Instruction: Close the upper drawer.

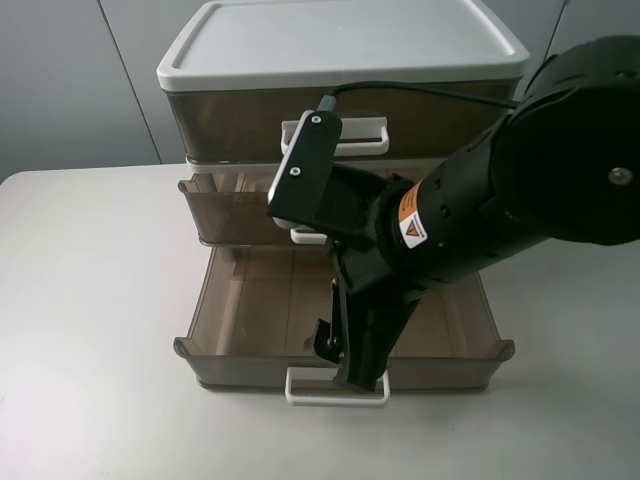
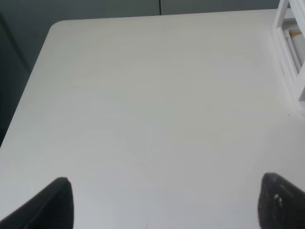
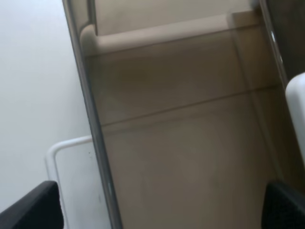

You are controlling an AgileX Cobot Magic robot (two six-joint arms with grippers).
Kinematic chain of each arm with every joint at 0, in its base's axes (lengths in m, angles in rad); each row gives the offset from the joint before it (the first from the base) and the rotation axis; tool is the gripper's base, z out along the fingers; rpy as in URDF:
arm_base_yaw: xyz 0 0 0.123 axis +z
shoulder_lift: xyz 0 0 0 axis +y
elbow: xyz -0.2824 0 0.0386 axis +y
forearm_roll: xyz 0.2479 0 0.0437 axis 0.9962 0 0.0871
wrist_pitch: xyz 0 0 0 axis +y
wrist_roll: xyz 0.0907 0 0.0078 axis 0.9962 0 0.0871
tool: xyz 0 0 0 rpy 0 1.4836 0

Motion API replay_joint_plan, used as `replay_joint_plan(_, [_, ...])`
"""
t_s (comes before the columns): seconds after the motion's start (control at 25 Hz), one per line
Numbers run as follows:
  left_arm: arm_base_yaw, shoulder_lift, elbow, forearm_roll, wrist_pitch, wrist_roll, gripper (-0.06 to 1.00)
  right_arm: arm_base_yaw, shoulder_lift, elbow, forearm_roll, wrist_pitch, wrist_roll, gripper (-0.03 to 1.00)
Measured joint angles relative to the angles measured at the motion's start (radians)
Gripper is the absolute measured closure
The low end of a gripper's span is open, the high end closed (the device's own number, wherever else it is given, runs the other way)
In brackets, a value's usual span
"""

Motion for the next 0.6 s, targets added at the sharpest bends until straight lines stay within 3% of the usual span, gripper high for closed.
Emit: replay_joint_plan(0.6, [0.0,0.0,0.0,0.0,0.0,0.0,0.2,-0.035,0.039,0.012,-0.025,-0.058,0.0,0.34])
